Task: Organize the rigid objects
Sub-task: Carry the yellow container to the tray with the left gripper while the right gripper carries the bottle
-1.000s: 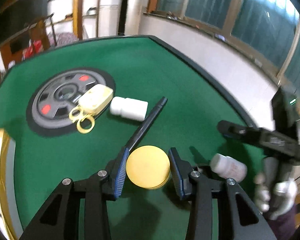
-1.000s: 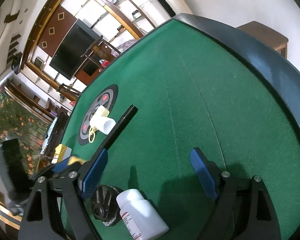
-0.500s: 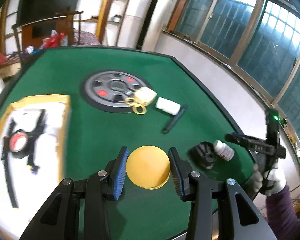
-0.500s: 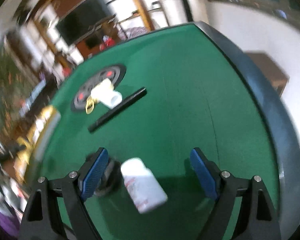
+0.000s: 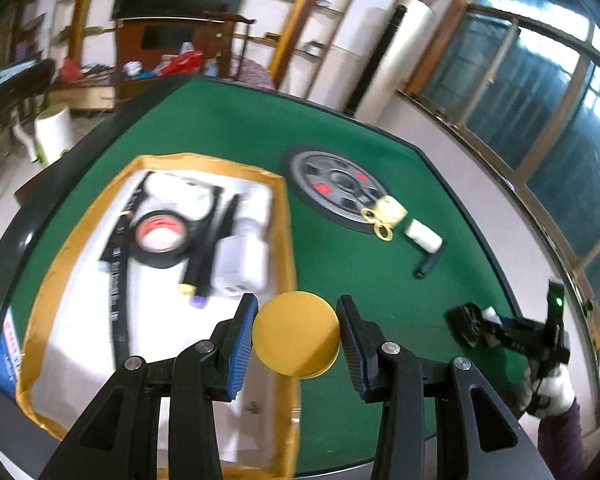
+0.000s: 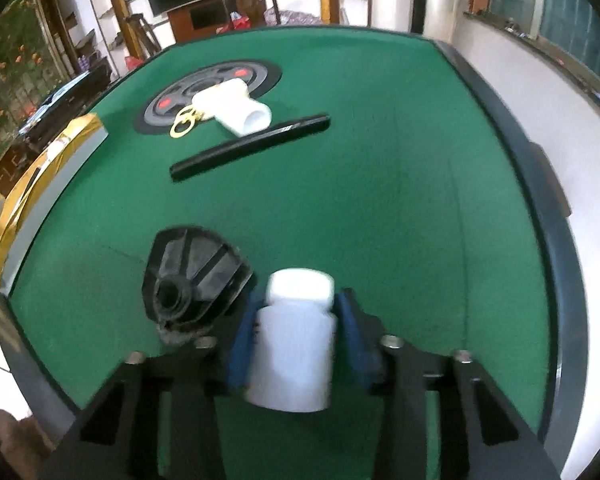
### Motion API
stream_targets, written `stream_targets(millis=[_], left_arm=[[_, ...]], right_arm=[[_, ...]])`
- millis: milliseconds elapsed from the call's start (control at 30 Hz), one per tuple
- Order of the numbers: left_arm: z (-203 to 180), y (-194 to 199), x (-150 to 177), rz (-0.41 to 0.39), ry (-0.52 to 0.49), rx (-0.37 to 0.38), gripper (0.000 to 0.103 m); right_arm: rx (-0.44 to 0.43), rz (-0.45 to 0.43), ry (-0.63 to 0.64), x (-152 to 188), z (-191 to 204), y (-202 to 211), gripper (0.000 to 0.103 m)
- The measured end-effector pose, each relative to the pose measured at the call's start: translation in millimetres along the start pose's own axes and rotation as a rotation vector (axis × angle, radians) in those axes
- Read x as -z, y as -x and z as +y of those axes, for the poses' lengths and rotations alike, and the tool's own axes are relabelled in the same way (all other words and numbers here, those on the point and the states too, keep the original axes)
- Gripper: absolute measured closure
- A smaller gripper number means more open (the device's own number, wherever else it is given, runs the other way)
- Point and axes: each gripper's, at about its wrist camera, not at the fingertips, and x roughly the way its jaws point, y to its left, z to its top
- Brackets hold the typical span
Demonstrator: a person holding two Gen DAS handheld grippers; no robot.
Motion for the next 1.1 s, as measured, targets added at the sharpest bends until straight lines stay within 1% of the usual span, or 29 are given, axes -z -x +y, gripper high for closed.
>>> stream_targets(millis=[33,100,233,333,433,500,600,733,833,867,900,933,967,1000,1033,1100], left_arm=[[4,1,0,-0.002,0.013,-0.005,0.060],[14,0,-1,-0.010,0.039,-0.017,0.060],[30,0,-3,-0.021,0.070,-0.038,0.060],[40,-7,-2,-0.003,0.087,-0.064,0.060],[50,-20,0,0.045,0.101,-0.087,0.060],[55,-31,0,0.081,0.107,-0.109,0.060],[64,-43,-1,0.112,0.118,-0.143,0.060],[73,-53,-12,0.106,0.116,-0.219,0.060],[81,-58,-20,0.095,0.125,-0.251,0.059],[82,-59,-22,0.099,0.129,-0.246,0.052],[83,-61,-22,0.109,0.134,-0.227,0.041],[83,-61,-22,0.115,0.138,-0.212,0.037],[84,-60,-21,0.113,0.145,-0.199,0.034],[85,-57,-21,0.108,0.151,-0.188,0.034],[87,-53,-20,0.101,0.165,-0.164,0.034],[95,-42,-18,0.082,0.209,-0.116,0.034]], right_arm=[[-0.004,0.001,-0.007,2,0,0,0.067],[-0.048,-0.009,-0.052,5,-7,5,0.068],[-0.123,-0.059,-0.147,7,-23,26,0.068],[-0.162,-0.094,-0.174,2,-24,44,0.068],[-0.216,-0.128,-0.180,-9,-14,60,0.068],[-0.277,-0.140,-0.170,-19,2,66,0.068],[-0.340,-0.135,-0.137,-32,30,67,0.068],[-0.433,-0.104,-0.072,-53,87,57,0.068],[-0.484,-0.078,-0.042,-63,123,47,0.068],[-0.502,-0.068,-0.030,-68,138,43,0.068],[-0.519,-0.057,-0.020,-73,153,39,0.068],[-0.531,-0.049,-0.014,-74,161,36,0.068],[-0.555,-0.029,-0.004,-80,179,30,0.068],[-0.572,-0.015,0.003,-83,192,25,0.068],[-0.582,-0.004,0.009,-85,201,23,0.068],[-0.611,0.034,0.038,-92,233,11,0.068]])
